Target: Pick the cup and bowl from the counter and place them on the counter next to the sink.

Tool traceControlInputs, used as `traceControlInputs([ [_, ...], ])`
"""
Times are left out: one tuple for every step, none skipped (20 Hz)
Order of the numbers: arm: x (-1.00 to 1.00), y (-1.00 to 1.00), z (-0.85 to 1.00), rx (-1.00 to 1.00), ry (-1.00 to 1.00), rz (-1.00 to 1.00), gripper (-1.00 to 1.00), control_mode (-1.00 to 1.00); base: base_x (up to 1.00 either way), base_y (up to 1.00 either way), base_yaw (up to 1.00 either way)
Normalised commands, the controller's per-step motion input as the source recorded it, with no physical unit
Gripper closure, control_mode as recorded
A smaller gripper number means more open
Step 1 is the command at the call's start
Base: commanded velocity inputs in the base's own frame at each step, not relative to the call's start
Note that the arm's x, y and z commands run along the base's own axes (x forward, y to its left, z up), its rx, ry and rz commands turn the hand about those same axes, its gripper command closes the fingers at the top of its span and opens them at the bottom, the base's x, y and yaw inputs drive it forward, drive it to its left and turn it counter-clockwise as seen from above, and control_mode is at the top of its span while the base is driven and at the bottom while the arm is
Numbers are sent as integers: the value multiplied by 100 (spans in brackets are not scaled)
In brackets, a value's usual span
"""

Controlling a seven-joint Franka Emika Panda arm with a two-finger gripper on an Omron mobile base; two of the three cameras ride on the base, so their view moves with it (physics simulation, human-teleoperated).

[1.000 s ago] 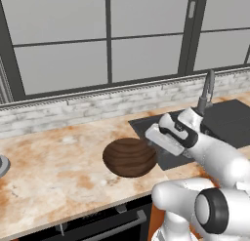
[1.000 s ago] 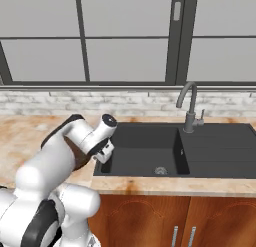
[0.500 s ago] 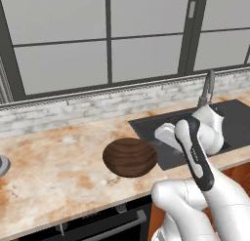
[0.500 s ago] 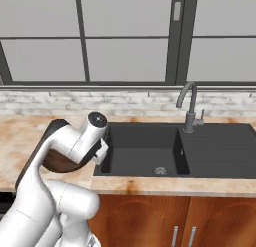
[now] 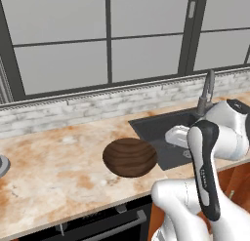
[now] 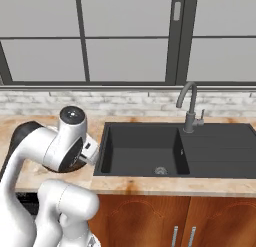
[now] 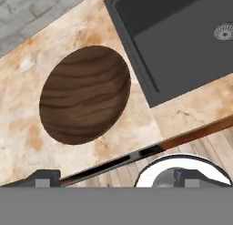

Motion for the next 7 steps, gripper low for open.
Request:
traceControlInputs([
  [-75, 0, 40, -14, -15, 0, -100, -100, 0, 0, 0],
  [-73, 0, 31, -13, -15, 0, -100, -100, 0, 0, 0],
  [-72, 0, 23, -12, -15, 1, -100, -100, 0, 0, 0],
  [-73, 0, 20, -11, -15, 1, -100, -100, 0, 0, 0],
  [-75, 0, 14, -9, -15, 1, -100, -100, 0, 0, 0],
  [-76, 1, 6, -9, -15, 0, -100, -100, 0, 0, 0],
  [-74, 0, 1, -8, -11, 0, -100, -100, 0, 0, 0],
])
